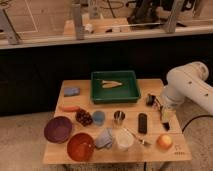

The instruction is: Place brush in table surface

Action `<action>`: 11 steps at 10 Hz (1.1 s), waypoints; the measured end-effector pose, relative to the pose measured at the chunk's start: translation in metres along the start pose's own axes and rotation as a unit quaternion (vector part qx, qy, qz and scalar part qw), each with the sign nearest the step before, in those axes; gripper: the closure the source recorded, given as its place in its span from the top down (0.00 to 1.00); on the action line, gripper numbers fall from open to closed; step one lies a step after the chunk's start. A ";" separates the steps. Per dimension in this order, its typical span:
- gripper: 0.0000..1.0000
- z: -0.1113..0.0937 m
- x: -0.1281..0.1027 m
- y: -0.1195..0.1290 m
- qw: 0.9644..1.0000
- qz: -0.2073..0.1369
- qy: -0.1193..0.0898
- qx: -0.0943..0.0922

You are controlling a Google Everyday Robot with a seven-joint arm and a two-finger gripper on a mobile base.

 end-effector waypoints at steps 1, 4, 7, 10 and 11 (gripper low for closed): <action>0.80 0.007 -0.002 -0.013 1.000 0.004 -0.009 0.002; 0.80 0.044 0.004 -0.071 0.999 0.027 -0.026 0.011; 0.80 0.098 0.024 -0.109 0.997 0.077 -0.029 0.014; 0.80 0.128 0.056 -0.117 0.991 0.127 -0.041 0.011; 0.80 0.131 0.060 -0.117 0.990 0.132 -0.042 0.011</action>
